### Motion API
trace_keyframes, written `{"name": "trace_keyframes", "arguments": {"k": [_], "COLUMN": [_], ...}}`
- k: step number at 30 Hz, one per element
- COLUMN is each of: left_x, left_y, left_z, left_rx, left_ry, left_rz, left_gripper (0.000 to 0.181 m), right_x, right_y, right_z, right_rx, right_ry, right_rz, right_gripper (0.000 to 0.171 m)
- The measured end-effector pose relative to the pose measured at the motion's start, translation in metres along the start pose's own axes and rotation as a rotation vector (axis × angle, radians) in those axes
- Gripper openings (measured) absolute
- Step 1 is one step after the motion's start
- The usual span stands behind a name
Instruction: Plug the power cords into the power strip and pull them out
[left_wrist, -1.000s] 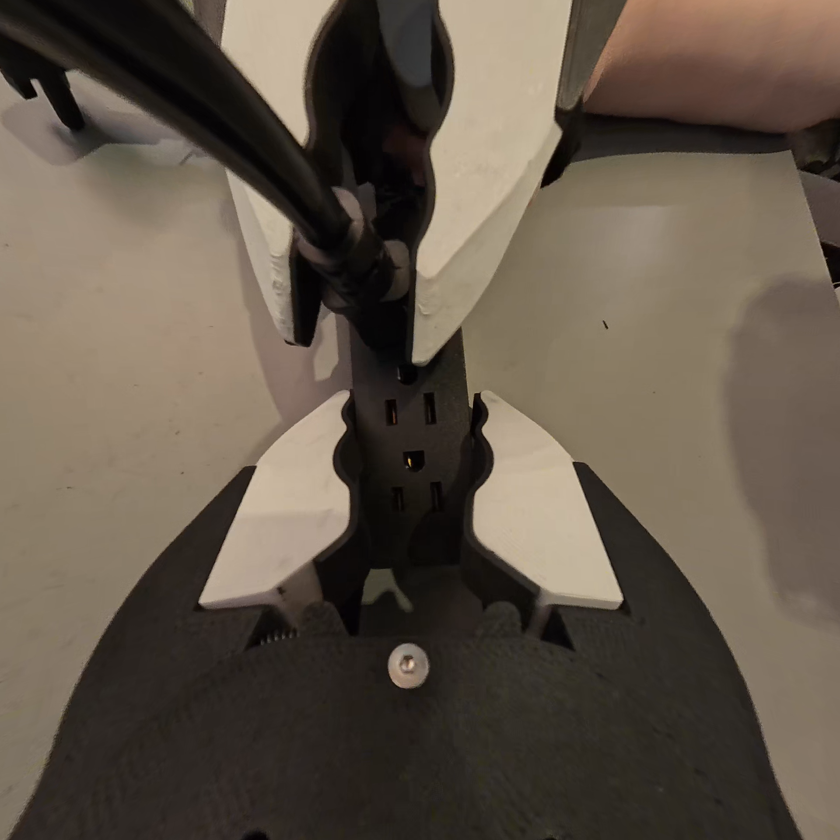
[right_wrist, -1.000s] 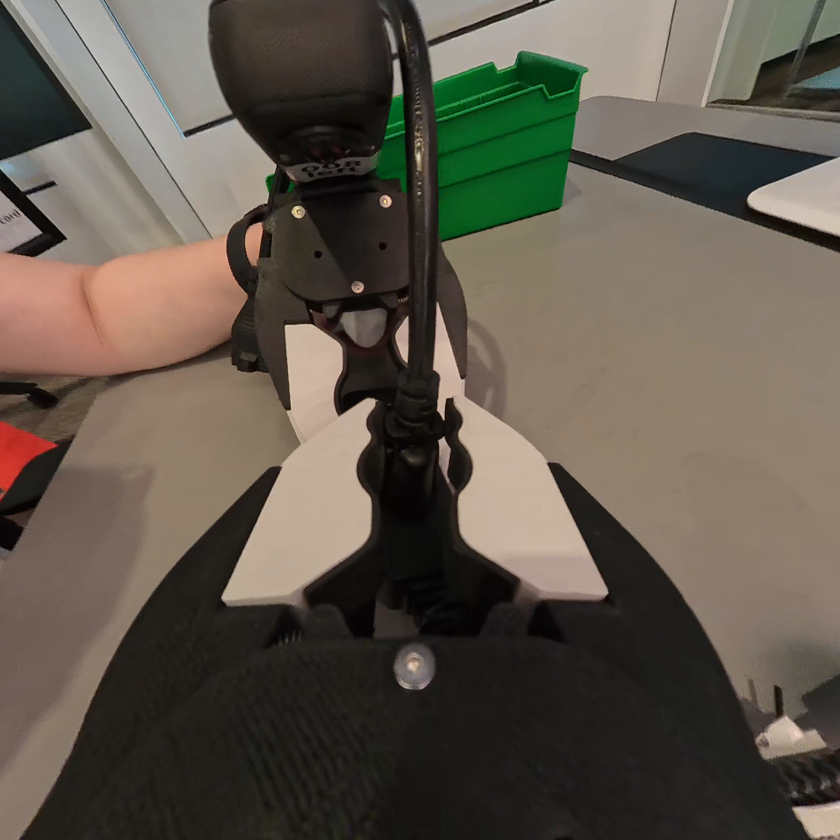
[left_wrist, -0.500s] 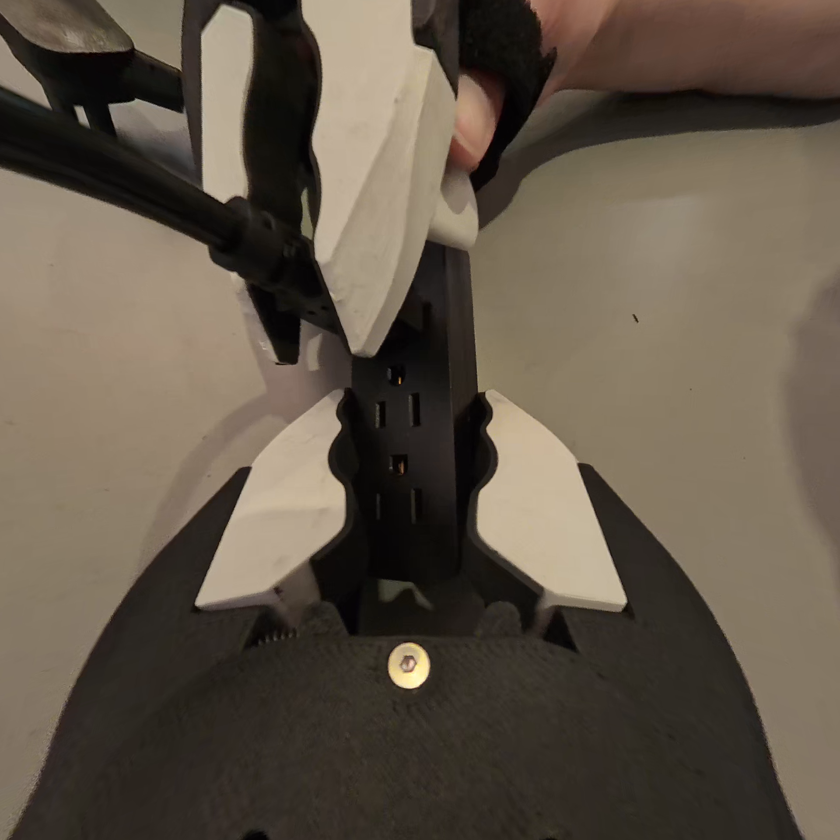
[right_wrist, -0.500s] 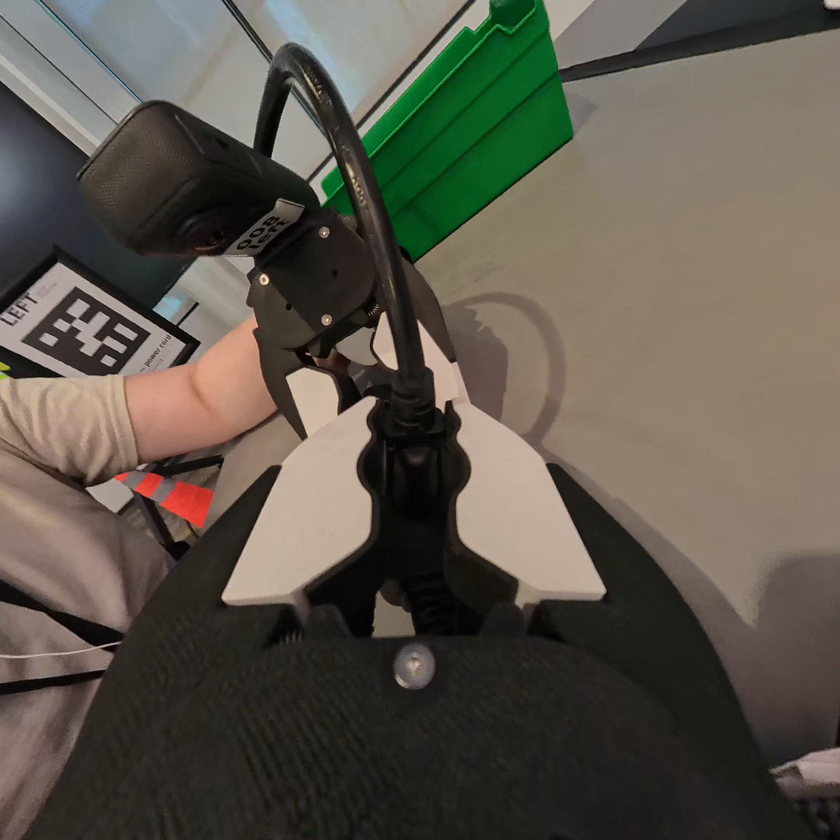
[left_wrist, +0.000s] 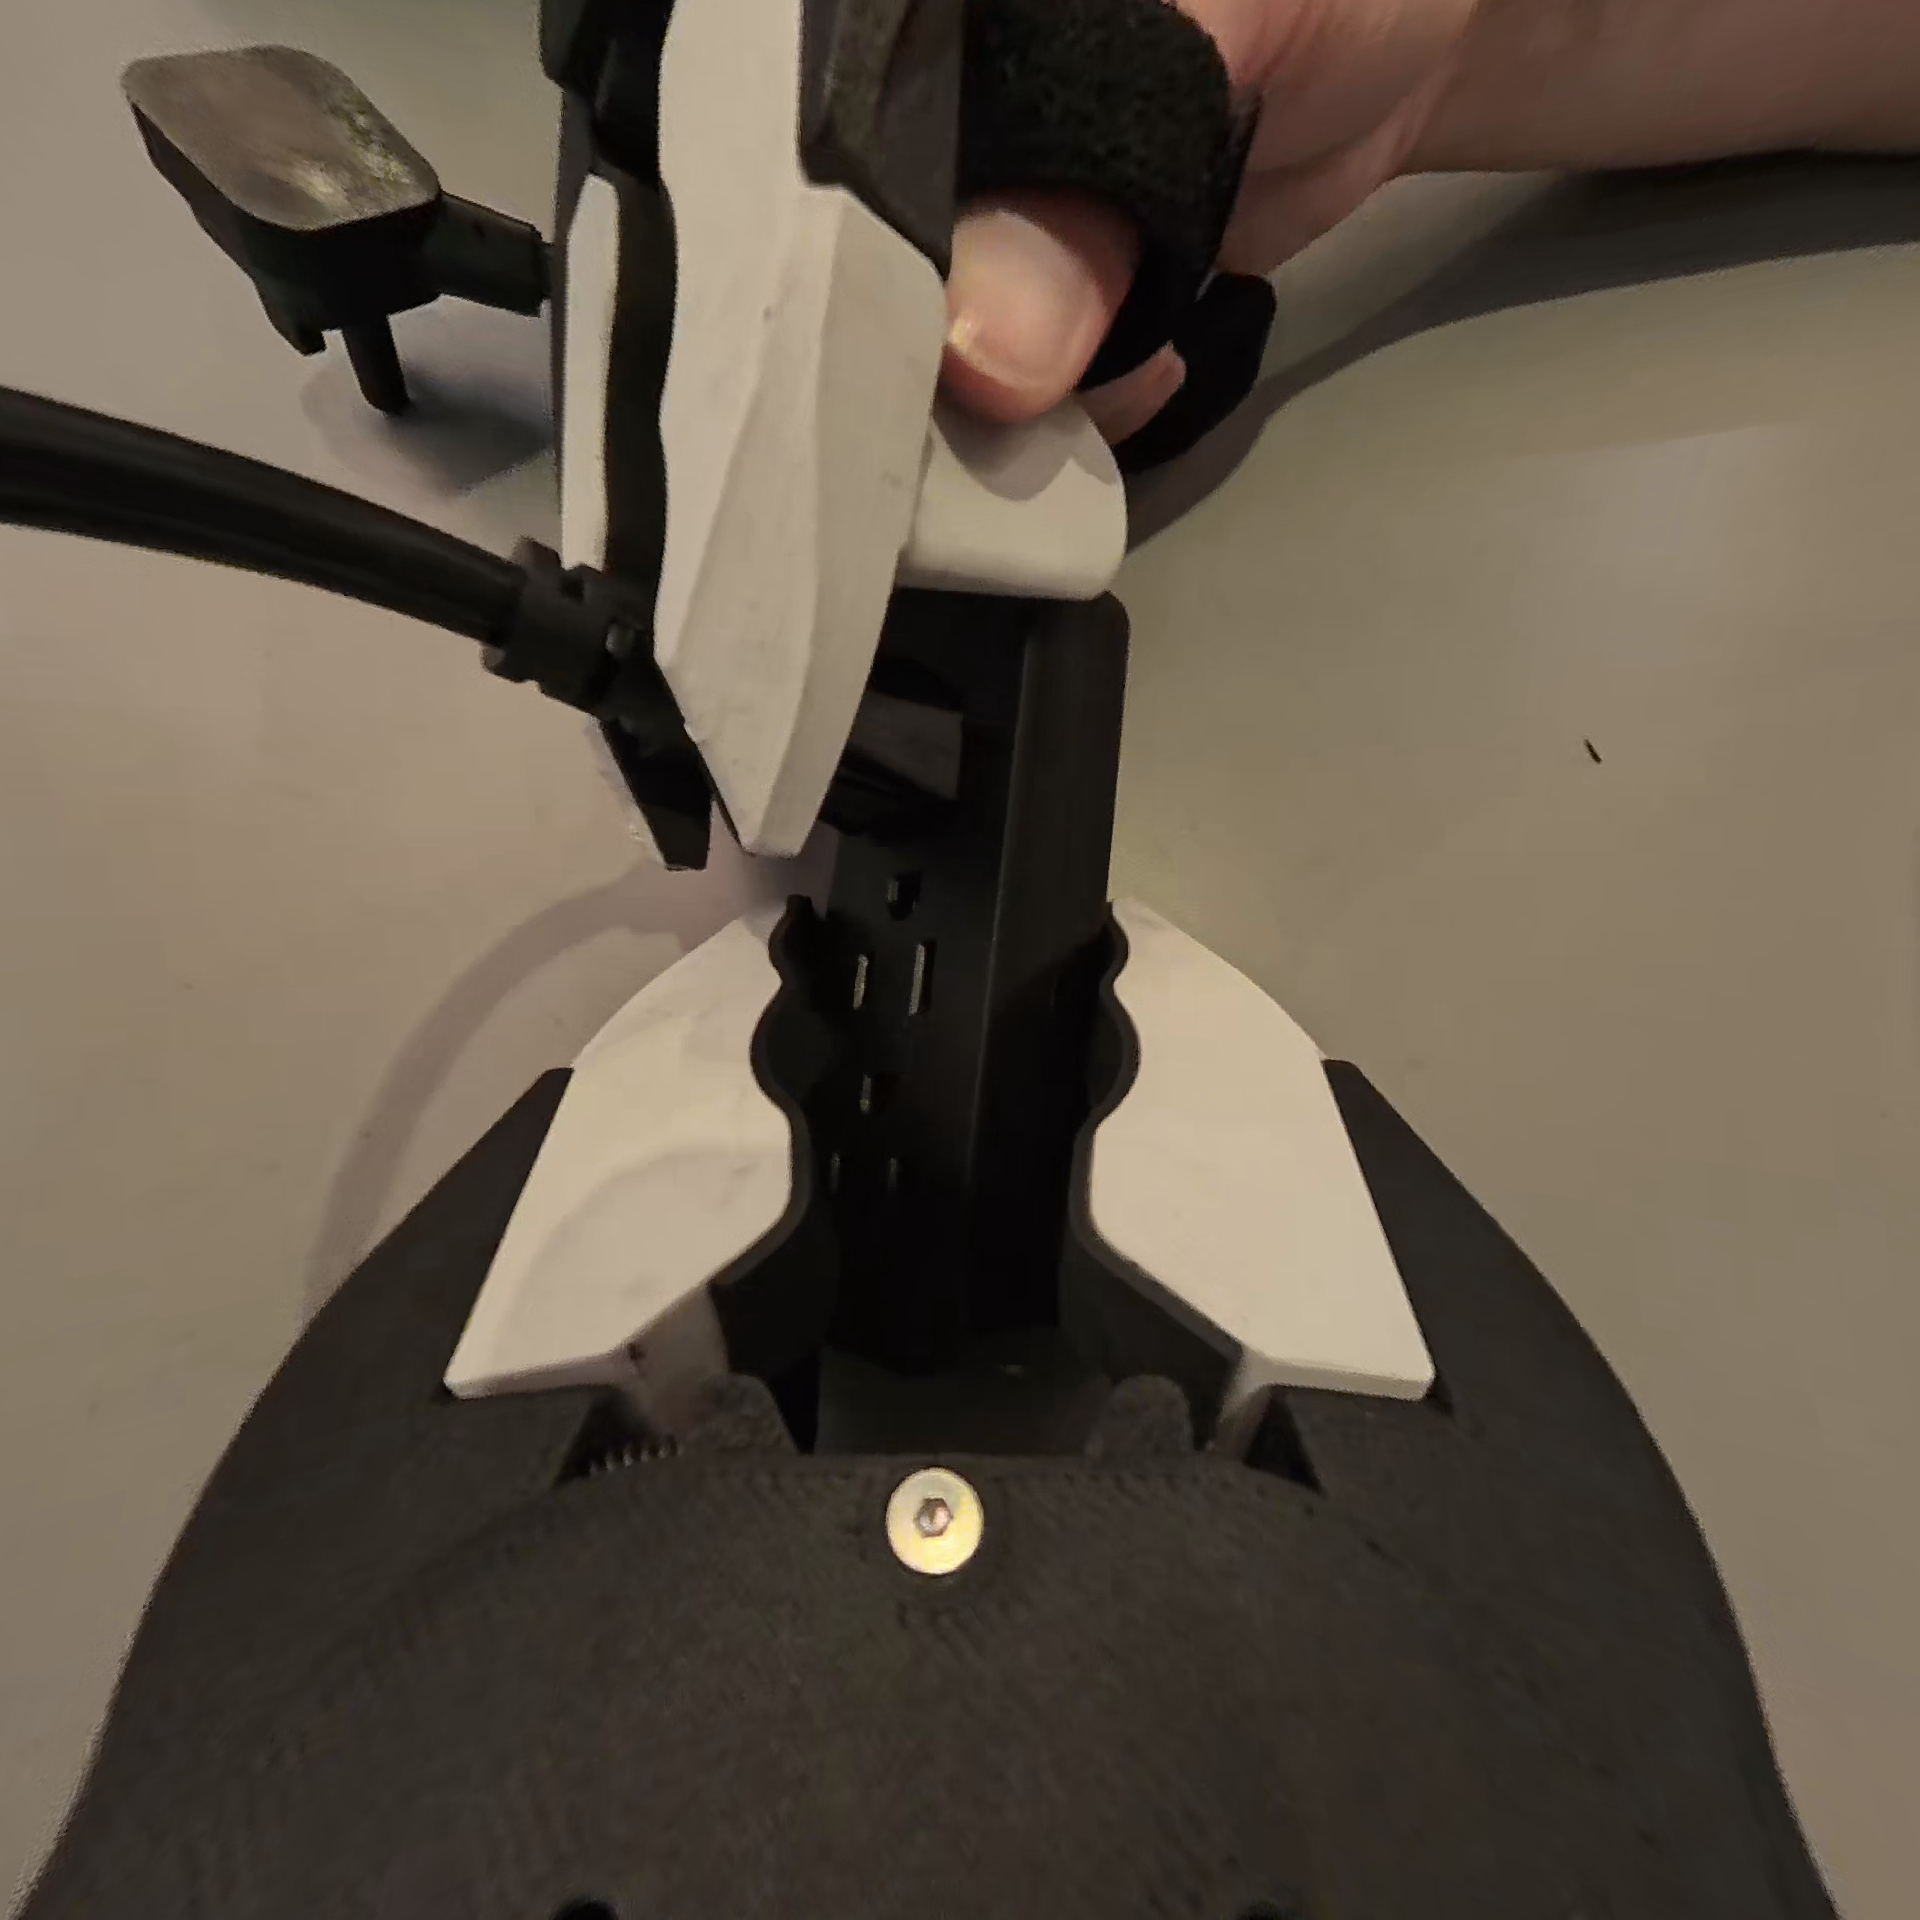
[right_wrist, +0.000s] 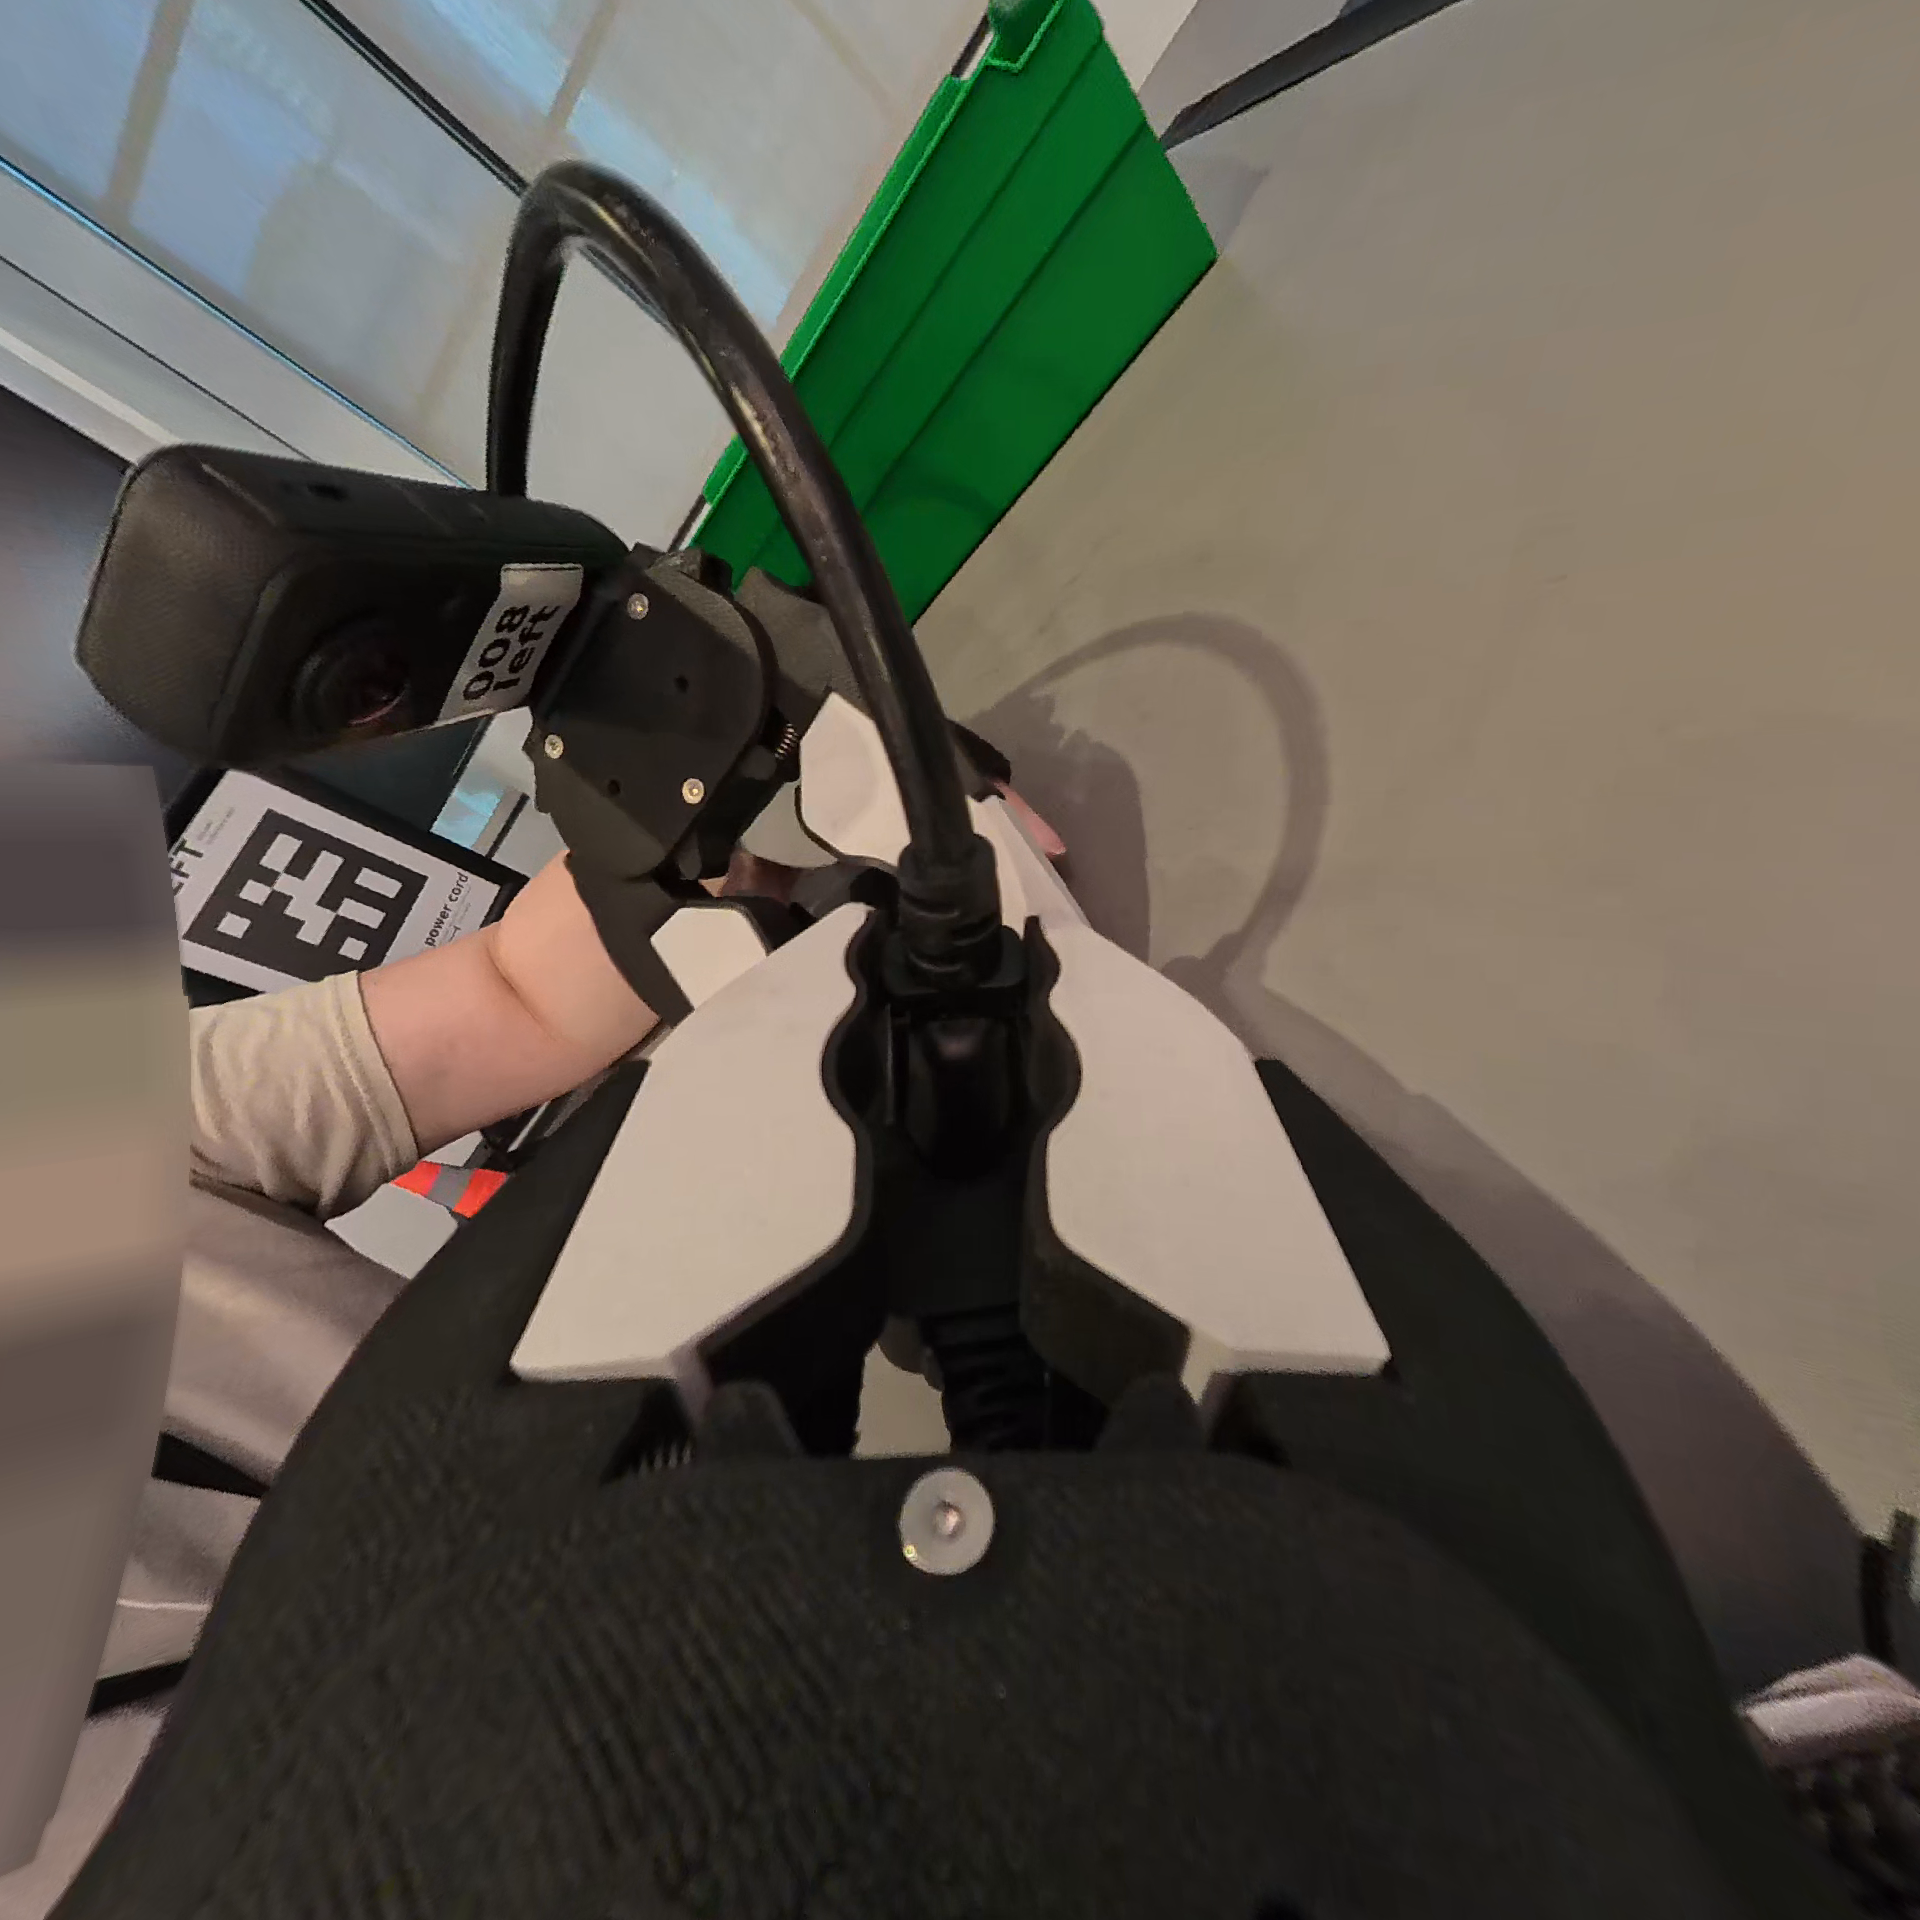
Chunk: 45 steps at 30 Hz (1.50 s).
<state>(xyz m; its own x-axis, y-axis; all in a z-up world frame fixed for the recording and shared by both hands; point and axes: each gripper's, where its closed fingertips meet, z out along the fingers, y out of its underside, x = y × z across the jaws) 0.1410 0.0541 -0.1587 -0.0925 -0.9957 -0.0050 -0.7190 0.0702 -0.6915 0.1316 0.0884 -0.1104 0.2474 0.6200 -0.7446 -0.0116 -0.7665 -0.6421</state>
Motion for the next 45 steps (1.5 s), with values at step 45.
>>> {"name": "trace_keyframes", "arguments": {"k": [45], "left_x": [0.004], "left_y": [-0.011], "left_z": [0.000], "left_rx": [-0.099], "left_ry": [-0.243], "left_rz": [0.251], "left_gripper": [0.038], "right_x": [-0.005], "right_y": [0.002], "right_z": [-0.006], "right_rx": [-0.104], "right_ry": [0.187], "right_rz": [-0.319], "right_gripper": [0.022]}}
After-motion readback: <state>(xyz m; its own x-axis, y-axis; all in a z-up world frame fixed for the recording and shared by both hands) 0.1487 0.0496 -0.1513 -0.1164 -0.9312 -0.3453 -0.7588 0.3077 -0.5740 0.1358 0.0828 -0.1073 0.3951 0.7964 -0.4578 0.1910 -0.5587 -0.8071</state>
